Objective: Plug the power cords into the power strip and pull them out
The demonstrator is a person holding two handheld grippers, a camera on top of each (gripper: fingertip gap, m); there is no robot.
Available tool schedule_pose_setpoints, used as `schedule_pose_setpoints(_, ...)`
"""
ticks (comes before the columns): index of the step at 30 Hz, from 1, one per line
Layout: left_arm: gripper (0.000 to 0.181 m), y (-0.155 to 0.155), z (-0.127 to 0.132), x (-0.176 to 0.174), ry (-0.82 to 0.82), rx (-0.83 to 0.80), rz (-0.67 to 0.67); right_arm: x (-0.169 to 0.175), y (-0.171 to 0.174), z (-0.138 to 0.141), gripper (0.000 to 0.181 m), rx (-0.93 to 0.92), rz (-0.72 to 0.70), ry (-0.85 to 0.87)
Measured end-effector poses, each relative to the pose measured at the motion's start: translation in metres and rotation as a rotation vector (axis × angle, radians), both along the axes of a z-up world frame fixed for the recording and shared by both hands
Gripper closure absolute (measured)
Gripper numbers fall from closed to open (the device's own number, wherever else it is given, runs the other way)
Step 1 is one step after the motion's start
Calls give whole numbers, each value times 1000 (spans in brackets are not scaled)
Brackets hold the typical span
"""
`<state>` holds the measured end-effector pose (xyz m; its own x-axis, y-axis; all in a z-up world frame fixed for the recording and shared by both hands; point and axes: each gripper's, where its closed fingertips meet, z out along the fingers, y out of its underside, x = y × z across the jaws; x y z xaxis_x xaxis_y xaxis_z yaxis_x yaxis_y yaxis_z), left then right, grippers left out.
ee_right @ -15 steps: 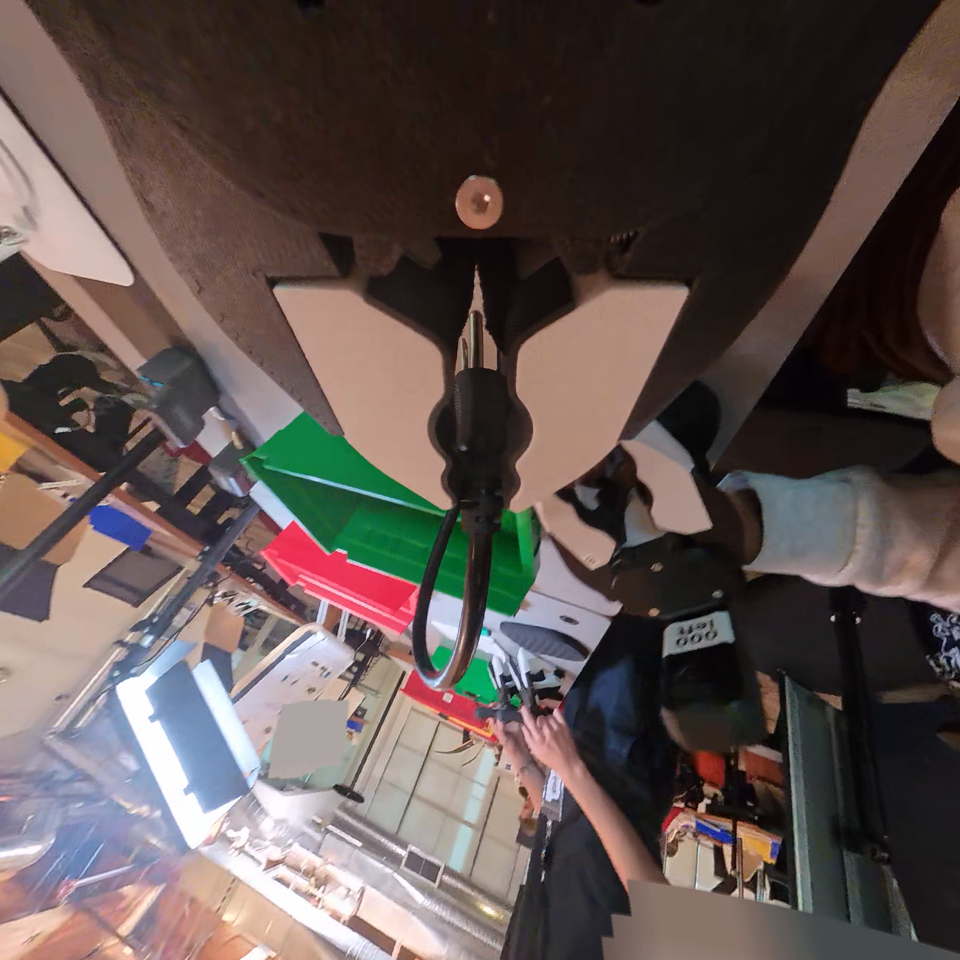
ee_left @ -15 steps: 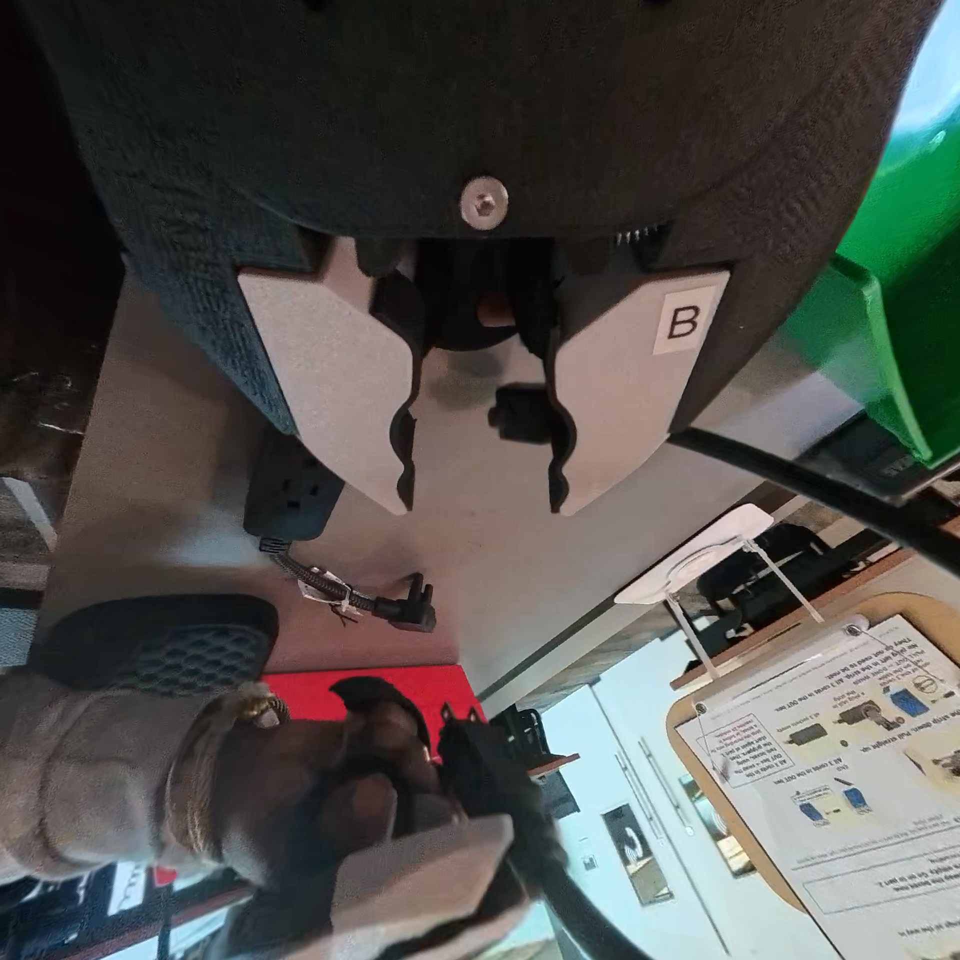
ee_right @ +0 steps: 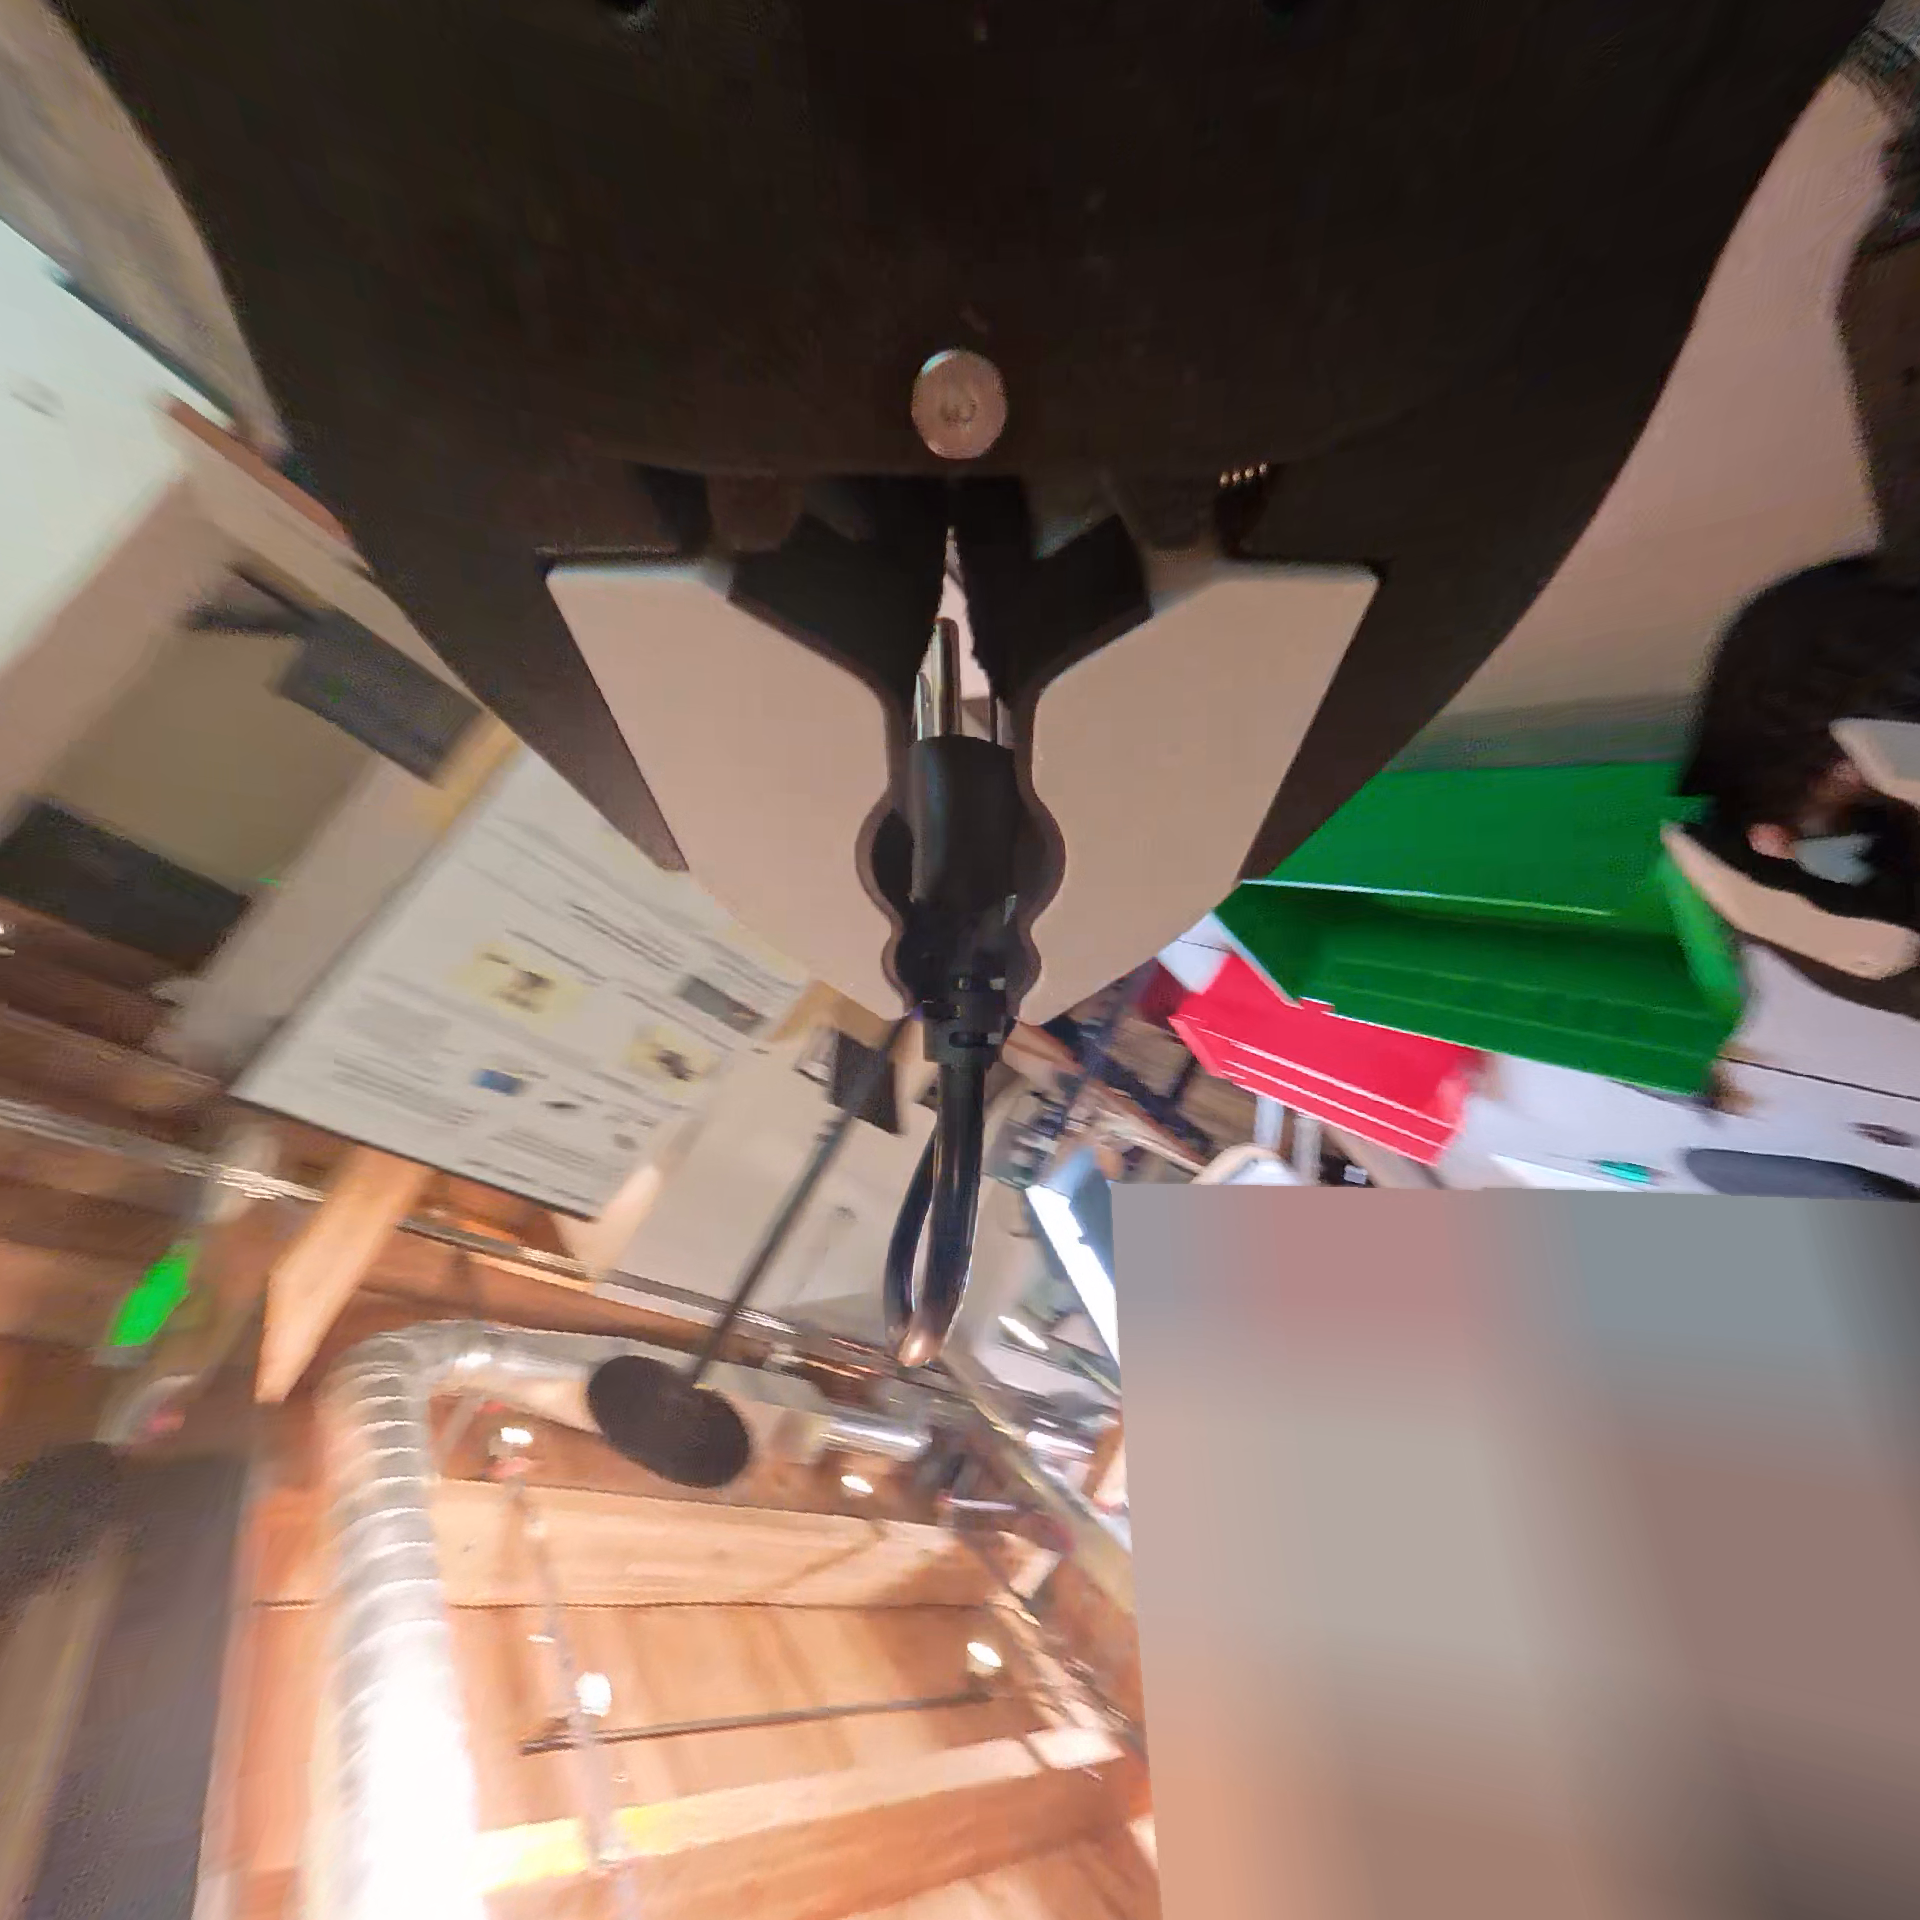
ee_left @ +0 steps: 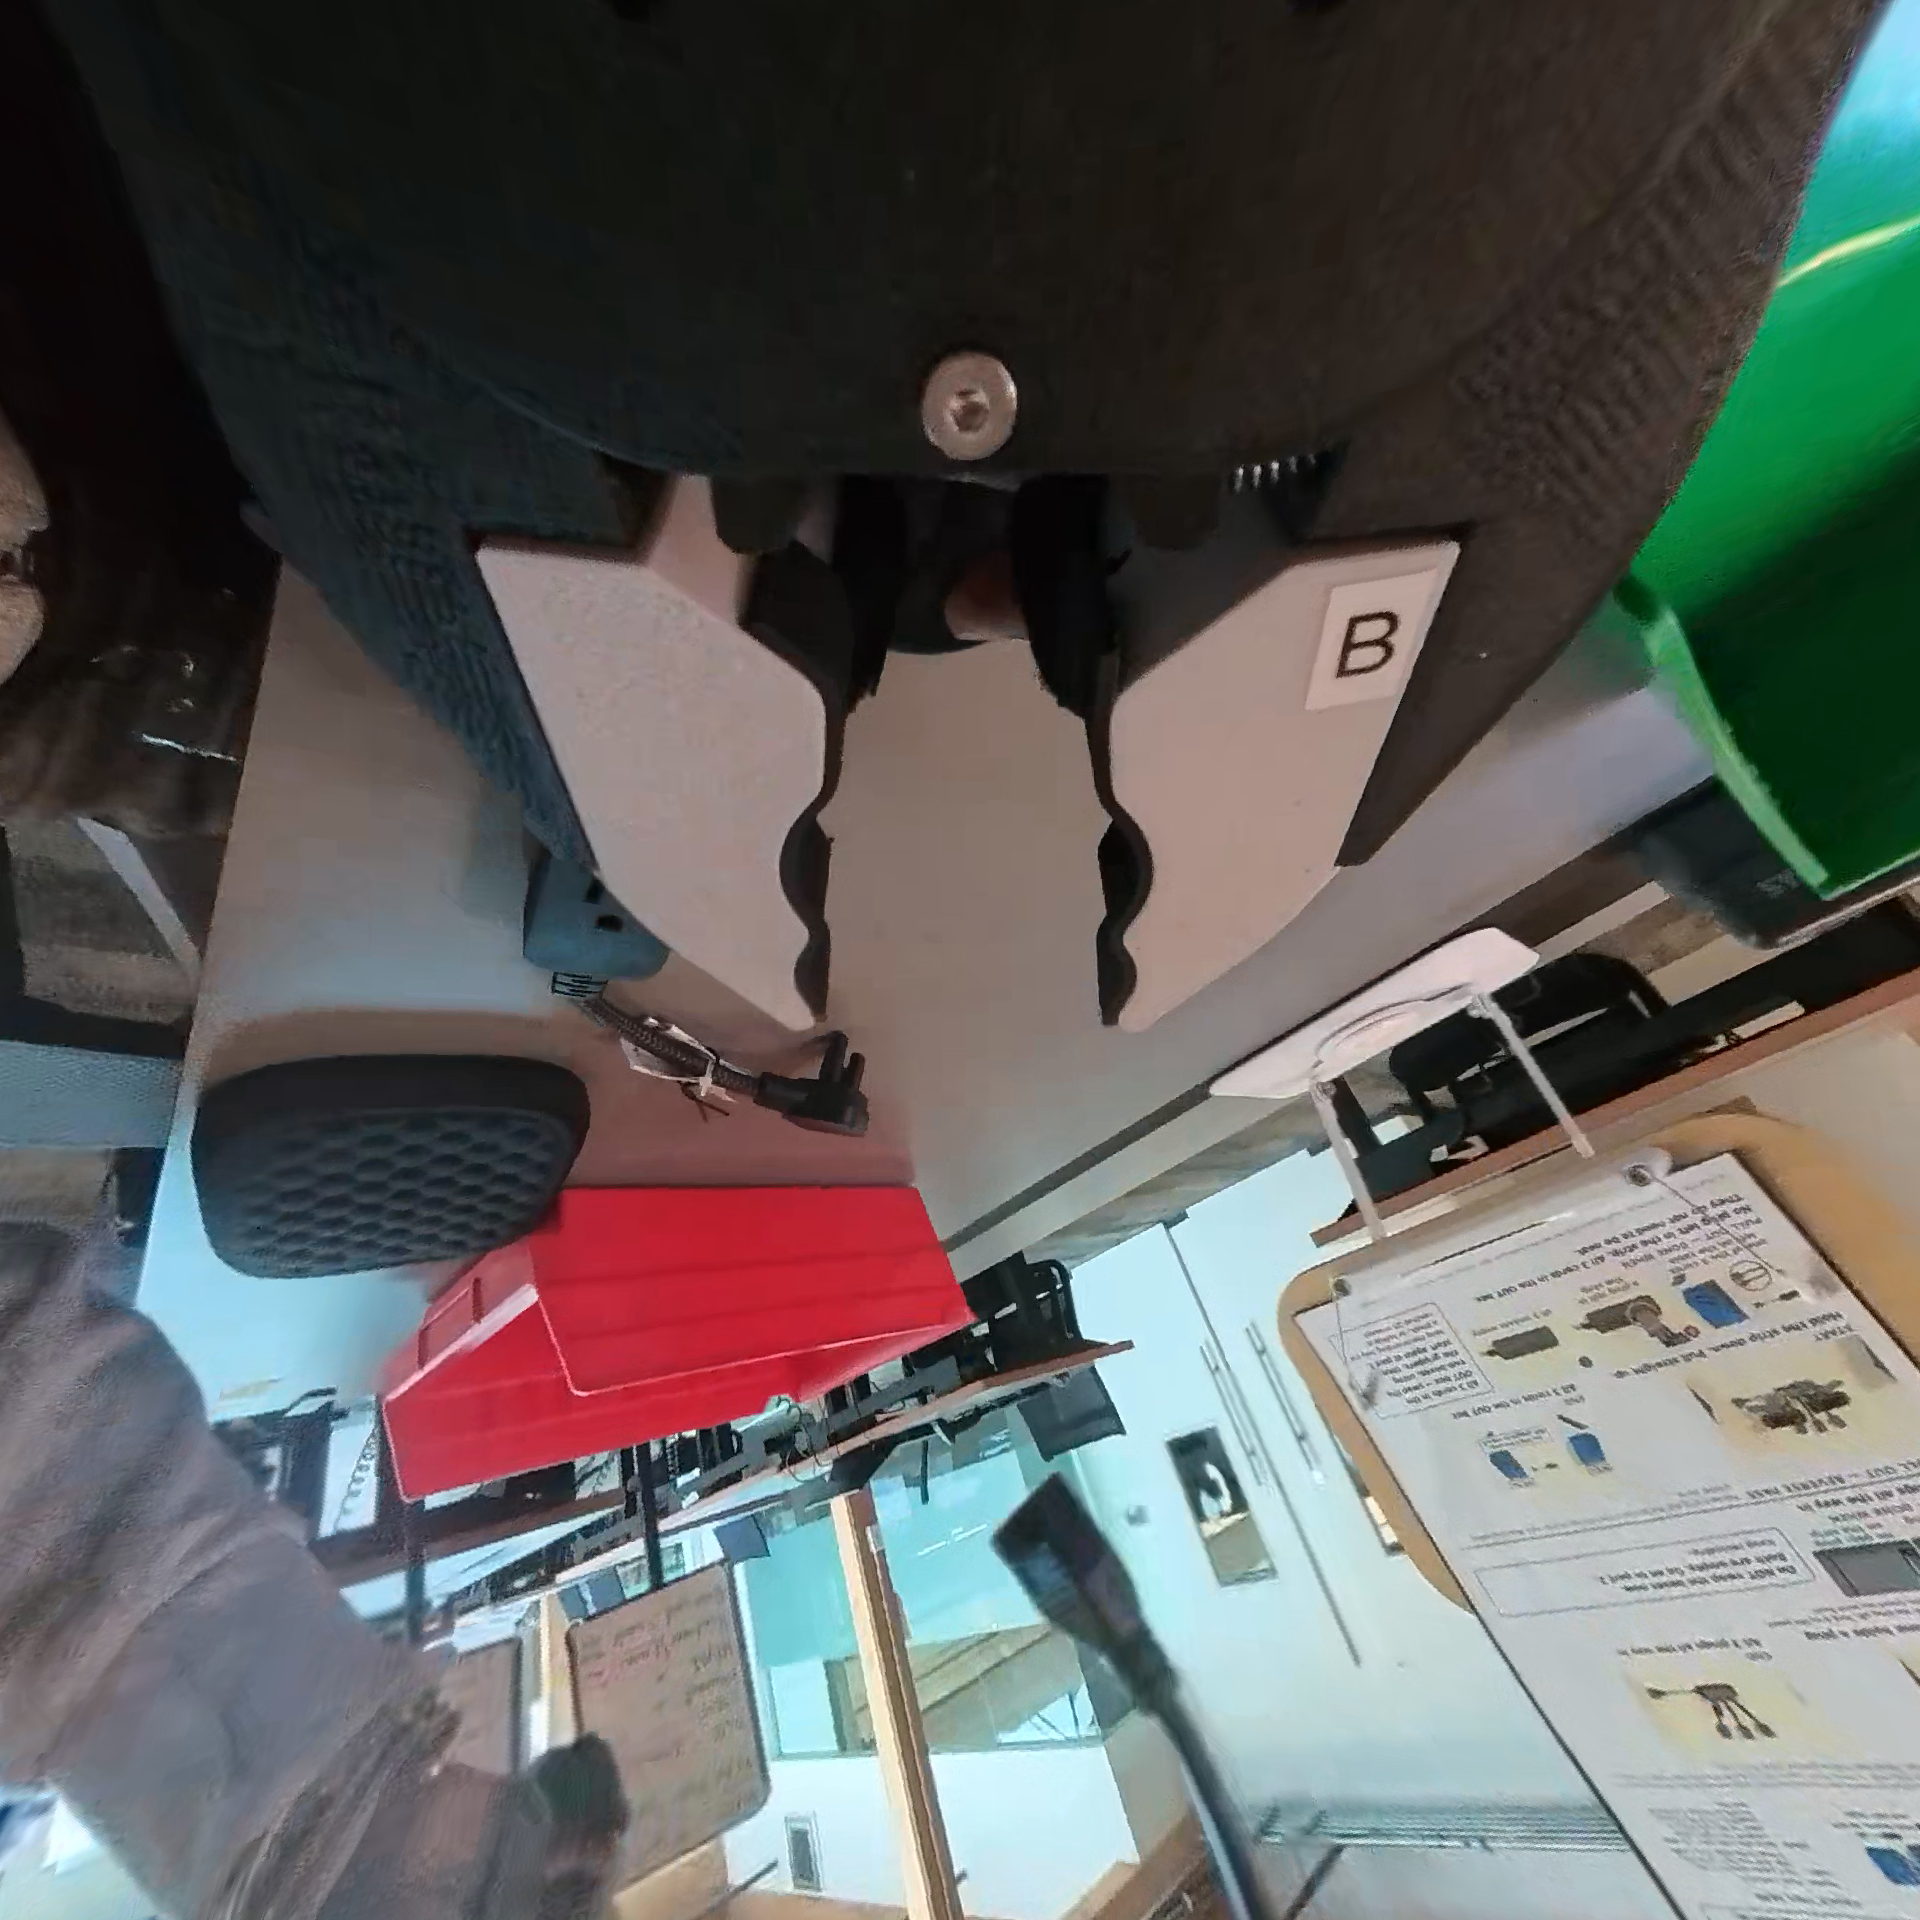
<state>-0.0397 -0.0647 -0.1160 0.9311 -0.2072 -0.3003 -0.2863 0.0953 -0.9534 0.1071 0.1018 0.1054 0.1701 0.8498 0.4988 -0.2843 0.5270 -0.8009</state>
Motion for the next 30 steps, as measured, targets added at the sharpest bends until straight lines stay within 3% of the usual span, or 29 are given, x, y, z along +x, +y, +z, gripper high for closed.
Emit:
schedule_pose_setpoints(4, 132, -1, 2, 0, -23, 8, -16, 57, 47, -4, 167, -2, -272, -29)
schedule_pose_setpoints(8, 132, 1, -3, 3, 15, -21, -16, 100, 91, -33, 167, -38, -534, -105)
schedule_pose_setpoints(12, 132, 5, -14, 11, 100, -75, -25, 117, 125, -80, 166, -112, -690, -232)
schedule_pose_setpoints(15, 132, 8, -19, 13, 137, -105, -23, 111, 147, -137, 166, -202, -750, -452)
schedule_pose_setpoints(17, 131, 8, -19, 13, 135, -108, -18, 101, 154, -178, 166, -297, -727, -615)
schedule_pose_setpoints(20, 130, 7, -16, 11, 113, -95, -22, 81, 150, -226, 165, -502, -586, -772)
schedule_pose_setpoints(23, 131, 6, -14, 10, 93, -80, -24, 72, 151, -252, 164, -633, -510, -856)
schedule_pose_setpoints(25, 131, 5, -13, 9, 87, -78, -28, 65, 148, -242, 149, -668, -446, -790)
schedule_pose_setpoints(27, 130, 5, -13, 9, 83, -76, -26, 59, 140, -214, 131, -622, -380, -672)
schedule_pose_setpoints(30, 130, 5, -13, 8, 77, -75, -30, 36, 92, -169, 111, -403, -176, -563)
